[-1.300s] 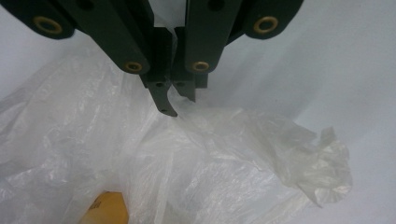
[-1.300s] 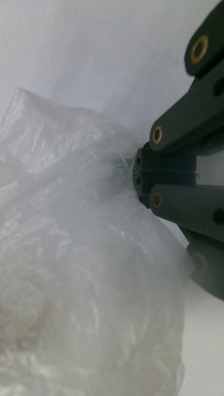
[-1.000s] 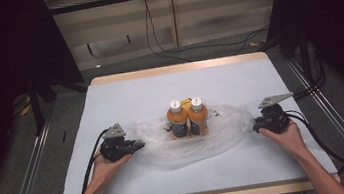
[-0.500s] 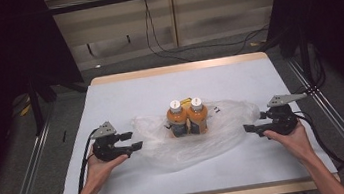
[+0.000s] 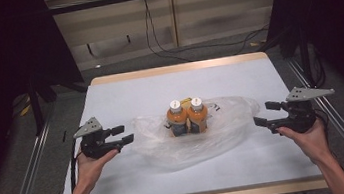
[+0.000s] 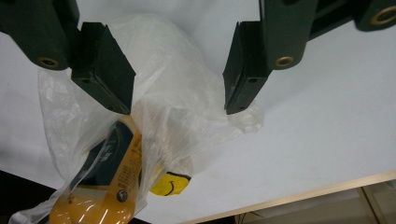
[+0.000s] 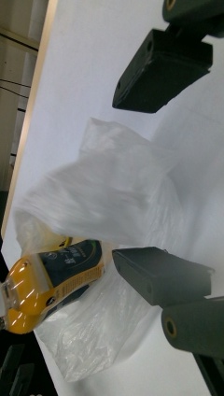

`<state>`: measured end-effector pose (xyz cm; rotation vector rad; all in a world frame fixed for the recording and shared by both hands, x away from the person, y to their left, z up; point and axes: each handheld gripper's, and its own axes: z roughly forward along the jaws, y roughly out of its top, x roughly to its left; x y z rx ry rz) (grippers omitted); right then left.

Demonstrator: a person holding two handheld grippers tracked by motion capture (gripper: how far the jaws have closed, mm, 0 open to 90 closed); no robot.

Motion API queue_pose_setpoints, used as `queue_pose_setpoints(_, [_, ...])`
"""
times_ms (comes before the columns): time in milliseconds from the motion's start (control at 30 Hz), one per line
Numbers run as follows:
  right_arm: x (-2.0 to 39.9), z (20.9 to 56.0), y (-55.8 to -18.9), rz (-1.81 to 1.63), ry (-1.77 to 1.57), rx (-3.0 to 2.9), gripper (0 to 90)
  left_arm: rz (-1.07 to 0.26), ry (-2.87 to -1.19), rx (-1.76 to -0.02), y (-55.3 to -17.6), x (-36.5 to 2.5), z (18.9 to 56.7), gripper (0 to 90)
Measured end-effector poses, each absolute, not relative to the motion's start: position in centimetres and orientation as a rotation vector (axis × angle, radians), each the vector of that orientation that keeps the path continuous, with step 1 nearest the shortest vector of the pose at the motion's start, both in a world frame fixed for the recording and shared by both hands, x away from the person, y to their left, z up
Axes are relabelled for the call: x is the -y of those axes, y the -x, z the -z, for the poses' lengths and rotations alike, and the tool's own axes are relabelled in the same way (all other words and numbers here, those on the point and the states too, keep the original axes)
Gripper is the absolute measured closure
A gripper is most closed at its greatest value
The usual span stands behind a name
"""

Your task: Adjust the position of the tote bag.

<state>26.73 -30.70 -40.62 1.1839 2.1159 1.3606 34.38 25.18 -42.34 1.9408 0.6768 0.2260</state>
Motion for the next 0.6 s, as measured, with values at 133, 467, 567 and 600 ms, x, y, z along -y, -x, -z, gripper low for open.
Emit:
queue_pose_setpoints(133, [30.5, 39.2, -26.4, -1.358, -1.135, -2.108, 25.8, -0.222, -1.957, -0.634, -34.2, -24.6, 41.8, 52.5])
queue_pose_setpoints(467, [28.9, 35.9, -27.0, -1.432, -0.985, -2.172, 56.4, -0.209, -2.048, -0.514, -34.1, -21.4, 40.7, 64.3])
queue_pose_setpoints(567, [27.5, 35.8, -27.9, -1.433, -0.939, -2.229, 66.2, -0.196, -2.089, -0.503, -34.5, -20.0, 40.9, 69.5])
queue_pose_setpoints(600, [26.9, 35.9, -28.3, -1.422, -0.931, -2.251, 67.5, -0.186, -2.109, -0.496, -34.7, -19.5, 41.0, 71.5])
